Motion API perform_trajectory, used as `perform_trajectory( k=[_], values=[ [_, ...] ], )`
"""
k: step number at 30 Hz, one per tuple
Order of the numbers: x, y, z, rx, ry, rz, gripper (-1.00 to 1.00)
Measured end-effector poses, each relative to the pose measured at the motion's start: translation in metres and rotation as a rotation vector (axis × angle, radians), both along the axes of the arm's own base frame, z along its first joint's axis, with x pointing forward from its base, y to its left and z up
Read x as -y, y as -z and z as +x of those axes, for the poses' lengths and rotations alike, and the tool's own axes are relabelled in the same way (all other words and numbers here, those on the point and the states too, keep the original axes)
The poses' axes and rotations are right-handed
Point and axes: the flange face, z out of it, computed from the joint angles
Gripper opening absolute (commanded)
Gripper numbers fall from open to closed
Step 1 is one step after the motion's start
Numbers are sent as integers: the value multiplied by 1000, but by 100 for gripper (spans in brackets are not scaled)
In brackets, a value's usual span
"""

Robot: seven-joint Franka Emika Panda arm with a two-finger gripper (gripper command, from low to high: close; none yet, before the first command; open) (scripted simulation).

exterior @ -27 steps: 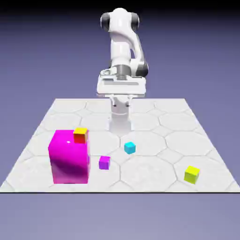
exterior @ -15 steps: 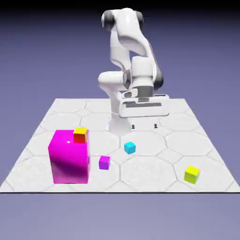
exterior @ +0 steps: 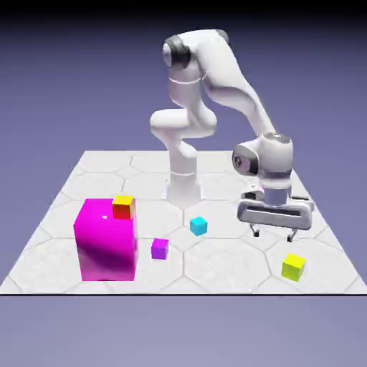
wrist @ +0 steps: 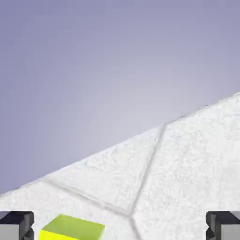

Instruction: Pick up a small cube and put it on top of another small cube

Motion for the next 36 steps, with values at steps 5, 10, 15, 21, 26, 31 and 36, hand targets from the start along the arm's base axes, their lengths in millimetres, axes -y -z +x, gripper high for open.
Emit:
perform_trajectory(
  k=[5, 10, 15, 21, 26, 31, 36],
  values=[
    [-50, 41, -11, -121, 117, 0, 0],
    [-58, 96, -14, -136, 133, 1, 0],
    [-58, 98, -14, -135, 133, 1, -100],
    [18, 40, -1, -136, 208, -30, -100],
    [146, 26, -4, -142, 363, -52, -100],
    [271, 9, -40, -145, 556, -31, -100],
    [358, -4, -103, -135, 725, 30, -100]
  ],
)
